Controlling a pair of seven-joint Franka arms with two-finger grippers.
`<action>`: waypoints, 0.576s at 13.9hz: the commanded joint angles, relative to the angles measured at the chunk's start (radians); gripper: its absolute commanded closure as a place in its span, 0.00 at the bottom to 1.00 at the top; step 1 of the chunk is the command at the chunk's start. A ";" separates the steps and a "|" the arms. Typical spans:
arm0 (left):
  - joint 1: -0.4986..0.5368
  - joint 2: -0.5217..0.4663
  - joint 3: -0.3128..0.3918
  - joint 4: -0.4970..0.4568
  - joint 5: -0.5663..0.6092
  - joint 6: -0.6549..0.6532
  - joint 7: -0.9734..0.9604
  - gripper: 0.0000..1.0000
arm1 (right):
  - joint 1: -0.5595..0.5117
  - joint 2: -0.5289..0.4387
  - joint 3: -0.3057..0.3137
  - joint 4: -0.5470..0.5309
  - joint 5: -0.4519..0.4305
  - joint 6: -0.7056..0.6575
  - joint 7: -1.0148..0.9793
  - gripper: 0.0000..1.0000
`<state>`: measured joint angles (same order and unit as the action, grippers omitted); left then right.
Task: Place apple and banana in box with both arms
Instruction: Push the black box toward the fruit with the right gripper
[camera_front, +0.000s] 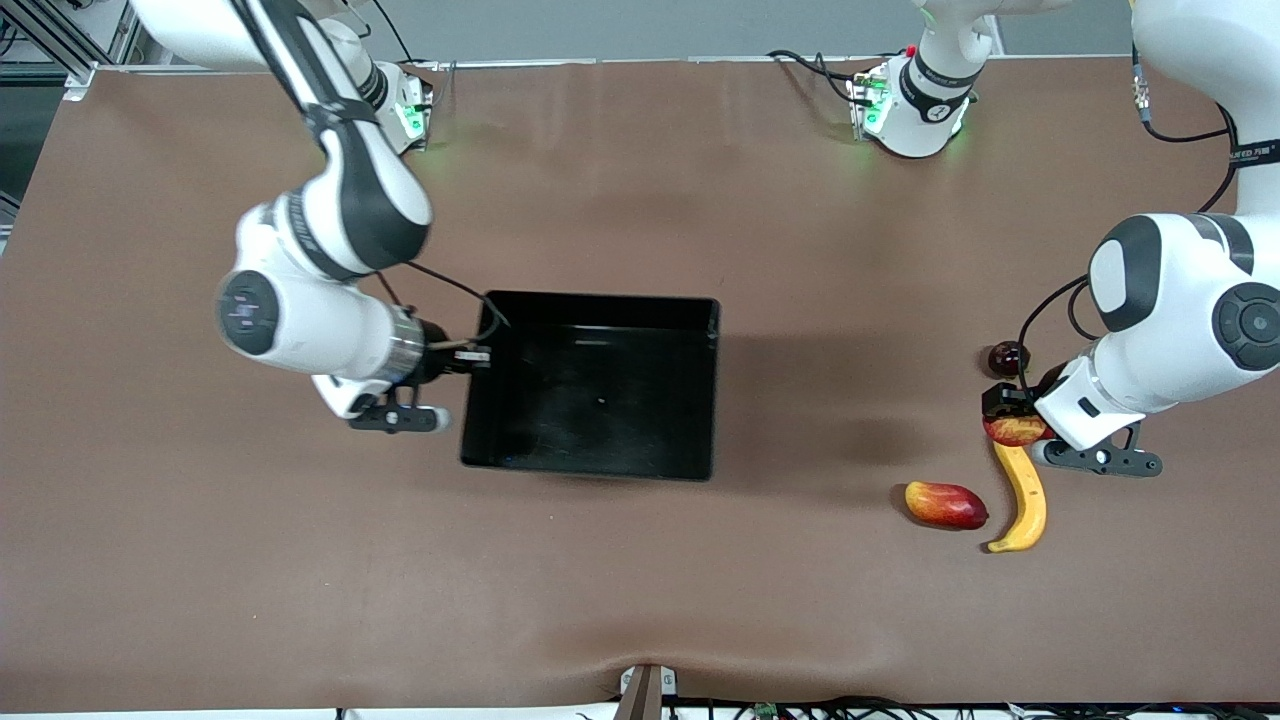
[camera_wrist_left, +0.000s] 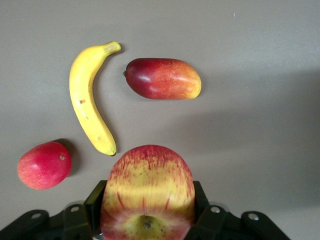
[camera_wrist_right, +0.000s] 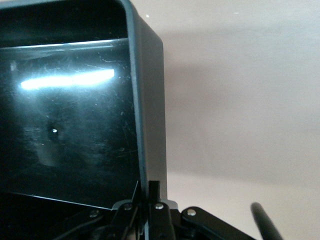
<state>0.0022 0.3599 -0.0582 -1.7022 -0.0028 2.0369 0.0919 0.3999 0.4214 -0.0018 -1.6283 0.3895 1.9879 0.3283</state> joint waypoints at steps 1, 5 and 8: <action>0.001 -0.024 -0.006 -0.002 -0.023 -0.023 -0.006 1.00 | 0.107 0.074 -0.015 0.042 0.034 0.090 0.108 1.00; -0.001 -0.026 -0.009 -0.002 -0.023 -0.023 -0.006 1.00 | 0.235 0.201 -0.015 0.048 0.032 0.291 0.241 1.00; -0.005 -0.024 -0.015 0.018 -0.025 -0.035 -0.009 1.00 | 0.272 0.301 -0.015 0.134 0.031 0.318 0.253 1.00</action>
<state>-0.0010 0.3579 -0.0651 -1.6936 -0.0036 2.0343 0.0919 0.6567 0.6616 -0.0043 -1.5935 0.3903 2.3162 0.5753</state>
